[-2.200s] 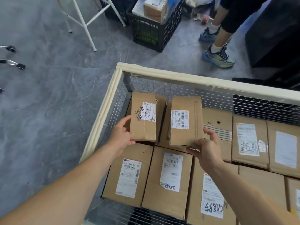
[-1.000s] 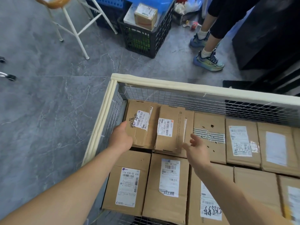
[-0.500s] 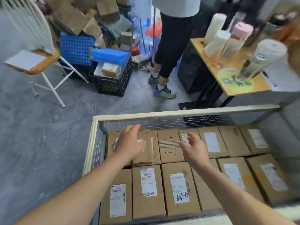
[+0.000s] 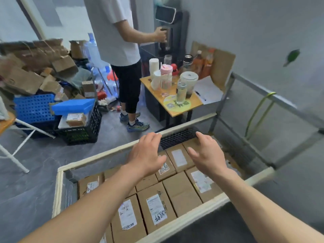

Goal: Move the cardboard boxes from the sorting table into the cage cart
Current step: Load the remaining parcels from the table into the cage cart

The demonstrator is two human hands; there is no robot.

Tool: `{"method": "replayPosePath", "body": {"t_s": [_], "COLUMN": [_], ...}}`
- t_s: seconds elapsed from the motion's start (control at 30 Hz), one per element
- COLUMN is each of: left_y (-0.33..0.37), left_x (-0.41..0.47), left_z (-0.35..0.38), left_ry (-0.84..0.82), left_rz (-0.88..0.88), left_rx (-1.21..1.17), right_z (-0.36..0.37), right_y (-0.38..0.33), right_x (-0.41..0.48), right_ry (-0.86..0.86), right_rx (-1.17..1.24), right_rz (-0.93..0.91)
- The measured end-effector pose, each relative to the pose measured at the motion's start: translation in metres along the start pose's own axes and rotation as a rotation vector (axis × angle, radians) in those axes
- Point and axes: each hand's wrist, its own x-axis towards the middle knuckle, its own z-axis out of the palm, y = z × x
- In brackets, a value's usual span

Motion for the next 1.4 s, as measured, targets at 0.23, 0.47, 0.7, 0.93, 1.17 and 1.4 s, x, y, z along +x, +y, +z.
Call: {"method": "replayPosePath", "body": {"t_s": [0.23,0.47,0.7,0.93,1.17,1.4], "left_y": [0.142,0.264,0.374,0.473,0.547,0.591], "left_x": [0.018,0.026,0.023,0.015,0.013,0.003], "left_z": [0.000,0.012,0.029,0.053,0.067,0.082], "left_ry": [0.072,0.079,0.066,0.002,-0.066,-0.126], "left_rz": [0.224,0.444,0.670,0.934,1.179,1.349], "left_rx": [0.062,0.124,0.123,0.072,0.031,-0.021], "right_z": [-0.110,-0.193,-0.254,-0.300,-0.334,-0.341], "right_y": [0.095,0.182,0.253,0.297,0.307,0.309], "right_x": [-0.036,-0.089,-0.157,-0.227,-0.278,-0.311], "right_ry": [0.143,0.210,0.272,0.332,0.413,0.450], "right_rx": [-0.129,-0.288,-0.357,-0.464,-0.508,-0.547], "right_rz": [0.035,0.180,0.396,0.660,0.919,1.096]}}
